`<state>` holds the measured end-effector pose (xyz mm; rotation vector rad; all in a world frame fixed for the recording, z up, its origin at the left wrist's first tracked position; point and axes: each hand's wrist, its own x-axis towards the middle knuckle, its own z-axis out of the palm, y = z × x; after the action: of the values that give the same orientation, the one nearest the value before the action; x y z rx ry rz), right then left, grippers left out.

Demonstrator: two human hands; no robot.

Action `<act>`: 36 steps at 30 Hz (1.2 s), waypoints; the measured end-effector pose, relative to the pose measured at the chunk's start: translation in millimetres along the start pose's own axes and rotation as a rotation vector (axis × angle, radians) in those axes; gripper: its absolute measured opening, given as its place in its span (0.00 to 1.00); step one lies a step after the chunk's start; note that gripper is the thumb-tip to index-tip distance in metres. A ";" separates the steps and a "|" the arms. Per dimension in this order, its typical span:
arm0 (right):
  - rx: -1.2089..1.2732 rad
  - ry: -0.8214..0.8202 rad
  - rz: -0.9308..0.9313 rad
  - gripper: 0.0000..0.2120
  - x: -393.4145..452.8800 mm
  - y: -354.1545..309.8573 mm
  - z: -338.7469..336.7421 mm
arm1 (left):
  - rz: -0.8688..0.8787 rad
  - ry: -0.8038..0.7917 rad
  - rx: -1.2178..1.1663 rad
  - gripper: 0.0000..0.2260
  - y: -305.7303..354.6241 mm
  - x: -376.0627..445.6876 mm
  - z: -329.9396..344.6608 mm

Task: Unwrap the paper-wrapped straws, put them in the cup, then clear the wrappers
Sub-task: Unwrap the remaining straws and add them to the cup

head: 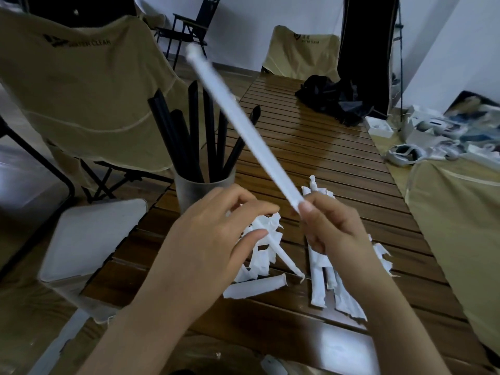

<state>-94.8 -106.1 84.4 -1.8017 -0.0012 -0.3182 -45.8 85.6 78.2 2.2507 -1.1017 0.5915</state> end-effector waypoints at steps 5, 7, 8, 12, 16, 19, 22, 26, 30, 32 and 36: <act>-0.031 -0.188 -0.020 0.15 -5.3 -4.4 -4.7 | 0.150 0.231 0.162 0.13 11.1 -0.1 -13.5; -0.047 -0.239 -0.008 0.17 -7.0 -6.2 -7.7 | 0.171 0.300 0.208 0.09 18.2 0.1 -17.8; -0.074 -0.258 0.002 0.17 -7.3 -6.5 -8.4 | 0.174 0.307 0.228 0.07 20.7 0.4 -18.8; -0.151 -0.293 0.038 0.21 -7.6 -3.4 -5.5 | 0.124 0.190 0.230 0.02 19.3 1.6 -18.9; -0.162 -0.291 -0.010 0.07 -7.3 -4.0 0.2 | 0.094 0.099 0.243 0.05 11.6 3.0 -17.7; -0.220 -0.169 -0.075 0.08 -4.9 -9.7 5.8 | 0.043 0.060 0.221 0.05 9.5 2.9 -18.0; -0.242 -0.021 -0.122 0.05 -2.7 -13.9 12.3 | -0.007 0.069 0.194 0.04 9.7 2.0 -19.1; -0.306 0.089 -0.130 0.11 -2.7 -12.0 21.2 | -0.002 0.084 0.217 0.04 7.7 0.7 -17.1; -0.427 0.165 -0.189 0.13 -3.7 -10.3 30.2 | 0.022 0.139 0.231 0.04 3.9 -1.9 -15.0; -0.447 0.205 -0.177 0.15 -4.8 -9.9 35.1 | 0.030 0.162 0.247 0.04 1.6 -2.4 -14.2; -0.445 0.254 -0.096 0.15 -9.0 -10.5 44.4 | 0.052 0.160 0.255 0.08 0.3 -2.8 -12.8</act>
<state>-95.7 -59.6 82.8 -2.1914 0.1742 -0.6544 -49.4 95.4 86.2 2.3429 -1.0567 0.9646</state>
